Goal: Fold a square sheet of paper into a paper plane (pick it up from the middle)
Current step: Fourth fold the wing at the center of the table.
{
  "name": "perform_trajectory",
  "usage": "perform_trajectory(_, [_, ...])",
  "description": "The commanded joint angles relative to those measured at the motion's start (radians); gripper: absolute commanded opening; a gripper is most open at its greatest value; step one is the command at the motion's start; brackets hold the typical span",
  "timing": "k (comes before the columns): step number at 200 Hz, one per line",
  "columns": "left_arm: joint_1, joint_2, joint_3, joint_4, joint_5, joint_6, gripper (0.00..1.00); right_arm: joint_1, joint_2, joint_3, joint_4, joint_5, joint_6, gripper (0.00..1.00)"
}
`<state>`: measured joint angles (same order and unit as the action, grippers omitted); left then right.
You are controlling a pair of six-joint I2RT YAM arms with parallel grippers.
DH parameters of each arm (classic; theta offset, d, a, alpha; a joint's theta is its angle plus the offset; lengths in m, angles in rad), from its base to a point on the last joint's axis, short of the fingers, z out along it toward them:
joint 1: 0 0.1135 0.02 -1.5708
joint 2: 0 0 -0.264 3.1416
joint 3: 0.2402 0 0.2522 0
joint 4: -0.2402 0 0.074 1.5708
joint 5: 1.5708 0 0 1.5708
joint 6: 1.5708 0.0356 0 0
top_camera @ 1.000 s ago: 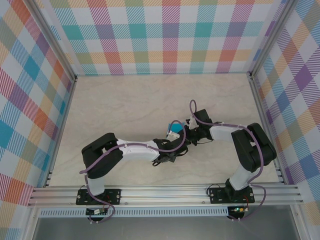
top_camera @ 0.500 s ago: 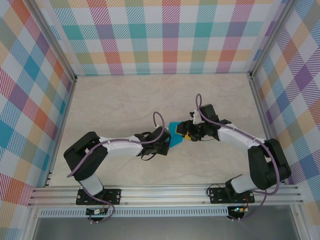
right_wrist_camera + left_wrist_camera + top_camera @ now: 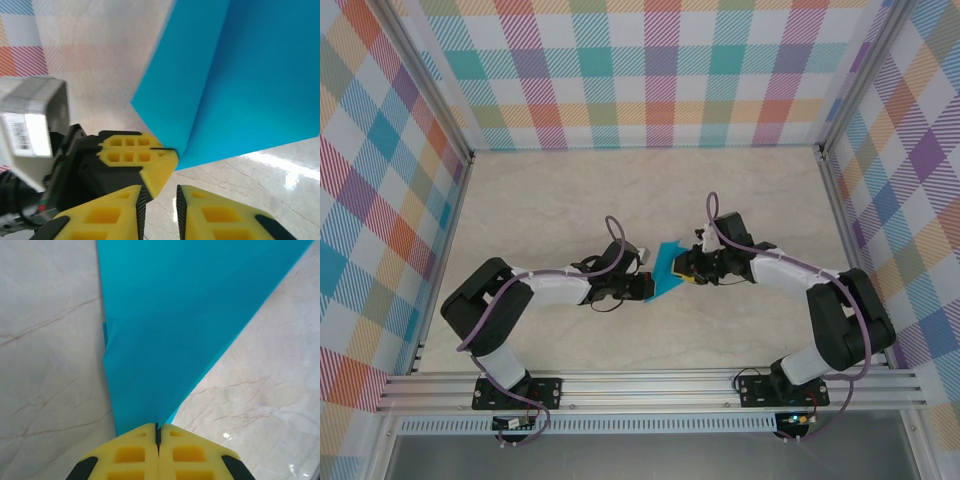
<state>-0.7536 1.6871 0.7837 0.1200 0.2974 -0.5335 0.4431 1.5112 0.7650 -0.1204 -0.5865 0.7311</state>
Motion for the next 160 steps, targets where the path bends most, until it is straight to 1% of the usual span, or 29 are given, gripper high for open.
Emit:
perform_trajectory(1, [0.02, 0.029, -0.008, 0.059, 0.08, -0.026, 0.02, 0.024, 0.047, 0.02, 0.068, -0.029, 0.017, 0.2])
perform_trajectory(25, [0.027, 0.052, 0.0, 0.063, 0.103, -0.033, 0.02, 0.034, 0.099, 0.032, 0.127, -0.041, 0.054, 0.17])
perform_trajectory(49, [0.029, 0.078, 0.018, 0.063, 0.13, -0.034, 0.02, 0.043, 0.125, 0.043, 0.162, -0.049, 0.075, 0.16])
perform_trajectory(83, [0.044, 0.096, 0.016, 0.089, 0.16, -0.048, 0.02, 0.045, 0.159, 0.056, 0.159, -0.008, 0.088, 0.16])
perform_trajectory(107, [0.064, 0.093, -0.006, 0.128, 0.181, -0.072, 0.02, 0.045, 0.178, 0.066, 0.166, -0.004, 0.093, 0.15])
perform_trajectory(125, [0.082, 0.099, -0.015, 0.153, 0.216, -0.083, 0.01, 0.045, 0.187, 0.078, 0.159, 0.009, 0.085, 0.15])
perform_trajectory(160, [0.097, 0.119, -0.008, 0.158, 0.254, -0.079, 0.02, 0.044, 0.225, 0.103, 0.156, 0.01, 0.083, 0.15])
